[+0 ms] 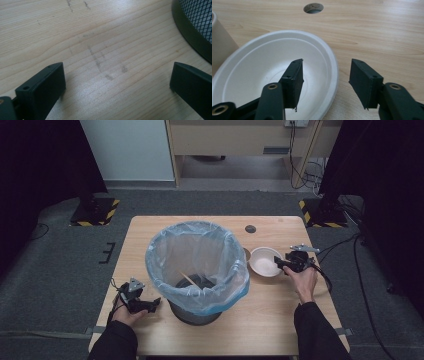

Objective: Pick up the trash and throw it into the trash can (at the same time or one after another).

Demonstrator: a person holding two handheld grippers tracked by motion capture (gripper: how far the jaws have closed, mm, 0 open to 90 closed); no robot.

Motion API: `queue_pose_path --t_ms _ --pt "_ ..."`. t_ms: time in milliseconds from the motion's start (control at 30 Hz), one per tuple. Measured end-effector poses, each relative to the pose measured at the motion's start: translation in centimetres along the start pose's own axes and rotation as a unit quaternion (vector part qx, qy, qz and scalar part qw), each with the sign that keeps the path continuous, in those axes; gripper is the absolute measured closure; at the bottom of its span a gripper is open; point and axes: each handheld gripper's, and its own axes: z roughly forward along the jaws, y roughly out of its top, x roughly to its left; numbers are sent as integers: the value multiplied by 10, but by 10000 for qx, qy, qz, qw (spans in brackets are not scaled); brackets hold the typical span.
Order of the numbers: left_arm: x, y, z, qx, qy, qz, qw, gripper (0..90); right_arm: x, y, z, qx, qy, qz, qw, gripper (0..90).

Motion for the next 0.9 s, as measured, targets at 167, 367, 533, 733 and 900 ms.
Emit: queue_pose_path --t_ms 167,367,533,733,900 --pt "0 0 0 2 -1 1 10000 0 0 -6 8 178 -20 123 9998 528" --pt "0 0 0 1 0 2 10000 0 0 -9 6 306 -7 205 9993 689" --pt "0 0 0 0 1 1 10000 0 1 -8 0 264 4 256 9993 776" --pt "0 0 0 0 0 0 10000 0 -1 4 -19 1 79 455 9989 820" --pt "-1 0 0 13 -2 14 10000 0 -6 16 -42 -273 -63 307 9991 833"
